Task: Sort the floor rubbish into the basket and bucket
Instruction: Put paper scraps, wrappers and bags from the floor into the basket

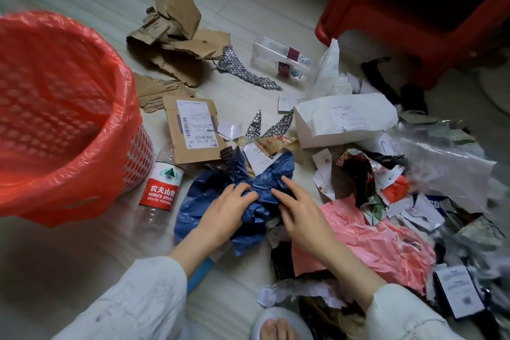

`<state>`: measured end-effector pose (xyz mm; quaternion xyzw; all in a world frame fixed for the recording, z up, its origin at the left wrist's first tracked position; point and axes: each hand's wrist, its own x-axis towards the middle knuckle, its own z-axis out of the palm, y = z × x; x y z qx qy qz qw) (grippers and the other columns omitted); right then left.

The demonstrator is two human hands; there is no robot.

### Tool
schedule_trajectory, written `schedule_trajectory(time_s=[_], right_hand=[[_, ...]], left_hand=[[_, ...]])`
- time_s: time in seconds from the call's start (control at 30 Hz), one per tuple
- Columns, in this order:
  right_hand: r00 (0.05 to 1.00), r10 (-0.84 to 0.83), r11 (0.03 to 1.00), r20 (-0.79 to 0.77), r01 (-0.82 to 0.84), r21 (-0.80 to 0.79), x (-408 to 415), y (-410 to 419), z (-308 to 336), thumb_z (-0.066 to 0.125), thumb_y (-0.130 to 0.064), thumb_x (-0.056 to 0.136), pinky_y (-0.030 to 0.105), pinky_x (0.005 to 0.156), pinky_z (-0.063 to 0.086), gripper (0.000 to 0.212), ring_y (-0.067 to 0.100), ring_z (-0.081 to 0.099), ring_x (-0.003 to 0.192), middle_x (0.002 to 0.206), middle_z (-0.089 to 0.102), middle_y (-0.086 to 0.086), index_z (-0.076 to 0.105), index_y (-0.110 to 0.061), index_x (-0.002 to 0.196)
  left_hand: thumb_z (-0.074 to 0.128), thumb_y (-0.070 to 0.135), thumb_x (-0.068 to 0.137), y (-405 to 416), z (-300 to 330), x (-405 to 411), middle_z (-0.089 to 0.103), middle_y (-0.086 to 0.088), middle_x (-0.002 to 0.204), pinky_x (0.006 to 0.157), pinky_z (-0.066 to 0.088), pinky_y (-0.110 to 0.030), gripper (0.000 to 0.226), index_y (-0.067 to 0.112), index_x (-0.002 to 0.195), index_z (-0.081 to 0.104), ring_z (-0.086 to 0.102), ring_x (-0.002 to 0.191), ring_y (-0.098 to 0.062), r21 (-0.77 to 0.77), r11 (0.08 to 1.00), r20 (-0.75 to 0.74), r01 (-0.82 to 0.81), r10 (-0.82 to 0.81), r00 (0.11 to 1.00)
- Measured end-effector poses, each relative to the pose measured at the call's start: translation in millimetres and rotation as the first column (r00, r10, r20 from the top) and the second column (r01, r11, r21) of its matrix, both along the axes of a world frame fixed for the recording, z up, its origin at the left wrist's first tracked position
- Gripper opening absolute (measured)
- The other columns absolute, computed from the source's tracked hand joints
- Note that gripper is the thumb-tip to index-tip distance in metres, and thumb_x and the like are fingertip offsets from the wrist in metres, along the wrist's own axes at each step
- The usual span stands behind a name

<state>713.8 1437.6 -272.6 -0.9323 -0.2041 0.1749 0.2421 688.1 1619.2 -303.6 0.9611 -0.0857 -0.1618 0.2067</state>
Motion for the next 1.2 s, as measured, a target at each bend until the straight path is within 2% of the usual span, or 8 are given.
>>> schedule_trajectory(time_s=[0.2, 0.47, 0.57, 0.77, 0.87, 0.97, 1.1, 1.2], right_hand=[[0.985, -0.102, 0.988, 0.139, 0.084, 0.127, 13.3, 1.0, 56.4, 0.025, -0.047, 0.087, 0.024, 0.110, 0.026, 0.062, 0.016, 0.034, 0.136, 0.150, 0.033, 0.001, 0.043, -0.019, 0.139], [0.919, -0.124, 0.937, 0.374, -0.017, 0.350, 28.7, 39.0, 162.9, 0.032, -0.045, 0.091, 0.011, 0.111, 0.013, 0.061, 0.004, 0.020, 0.139, 0.148, 0.021, -0.010, 0.030, -0.017, 0.144], [0.907, -0.114, 0.919, 0.405, -0.059, 0.390, 28.4, 67.6, 197.2, 0.029, -0.050, 0.089, 0.000, 0.106, 0.007, 0.065, -0.003, 0.015, 0.138, 0.149, 0.017, -0.014, 0.023, -0.020, 0.147], [0.902, 0.075, 0.927, 0.426, -0.220, 0.303, 25.3, 139.6, 216.2, 0.040, -0.035, 0.094, 0.011, 0.109, 0.011, 0.057, 0.006, 0.022, 0.140, 0.152, 0.023, -0.007, 0.024, -0.019, 0.147], [0.823, 0.275, 0.916, 0.497, -0.382, 0.125, 30.2, 173.6, 194.8, 0.056, -0.017, 0.087, 0.032, 0.109, 0.033, 0.049, 0.024, 0.050, 0.127, 0.138, 0.050, 0.011, 0.048, -0.010, 0.134], [0.741, 0.507, 0.843, 0.441, -0.533, -0.073, 32.5, 207.1, 161.4, 0.069, -0.015, 0.072, 0.049, 0.090, 0.052, 0.049, 0.036, 0.058, 0.115, 0.124, 0.061, 0.017, 0.060, -0.012, 0.121], [0.623, 0.698, 0.712, 0.353, -0.654, -0.255, 28.3, 239.6, 136.8, 0.072, -0.023, 0.069, 0.053, 0.094, 0.045, 0.033, 0.034, 0.063, 0.107, 0.100, 0.071, 0.009, 0.071, -0.017, 0.101], [0.596, 0.725, 0.685, 0.344, -0.674, -0.276, 27.6, 241.4, 132.8, 0.063, -0.006, 0.076, 0.059, 0.106, 0.033, 0.013, 0.033, 0.064, 0.085, 0.076, 0.065, 0.009, 0.069, -0.009, 0.087]], left_hand=[[0.069, -0.008, 0.064, 13.3, 64.5, 15.6, 0.057, -0.003, 0.116, 0.063, 0.056, -0.041, 0.057, 0.023, 0.106, 0.046, 0.057, 0.106, -0.027, -0.090, 0.996, 0.335, -0.021, 0.050, 0.941], [0.061, 0.017, 0.071, 56.4, 202.8, 24.7, 0.058, 0.003, 0.108, 0.050, 0.055, -0.035, 0.037, 0.026, 0.105, 0.049, 0.061, 0.096, -0.022, -0.050, 0.993, 0.701, -0.109, 0.112, 0.704], [0.067, 0.010, 0.070, 83.7, 239.7, 15.2, 0.062, -0.002, 0.107, 0.053, 0.054, -0.031, 0.041, 0.023, 0.106, 0.051, 0.063, 0.091, -0.026, -0.054, 0.975, 0.767, -0.216, 0.179, 0.617], [0.065, -0.006, 0.070, 162.5, 253.2, -10.6, 0.060, -0.005, 0.108, 0.060, 0.055, -0.042, 0.048, 0.021, 0.108, 0.057, 0.061, 0.088, -0.031, -0.093, 0.852, 0.702, -0.516, 0.423, 0.573], [0.056, -0.006, 0.078, 199.2, 236.8, -21.0, 0.056, -0.005, 0.116, 0.070, 0.050, -0.043, 0.046, 0.019, 0.117, 0.058, 0.059, 0.097, -0.033, -0.074, 0.741, 0.590, -0.667, 0.572, 0.570], [0.048, -0.009, 0.077, 222.4, 214.4, -30.5, 0.049, -0.006, 0.120, 0.071, 0.048, -0.044, 0.055, 0.020, 0.124, 0.051, 0.055, 0.100, -0.034, 0.005, 0.667, 0.463, -0.745, 0.659, 0.593], [0.046, -0.011, 0.074, 236.0, 195.3, -32.5, 0.045, -0.008, 0.122, 0.073, 0.048, -0.045, 0.060, 0.018, 0.127, 0.047, 0.051, 0.103, -0.034, 0.040, 0.643, 0.402, -0.764, 0.690, 0.602], [0.048, -0.008, 0.075, 236.3, 187.7, -29.5, 0.040, -0.009, 0.126, 0.074, 0.048, -0.044, 0.061, 0.018, 0.129, 0.042, 0.046, 0.108, -0.033, 0.105, 0.638, 0.355, -0.763, 0.692, 0.628]])
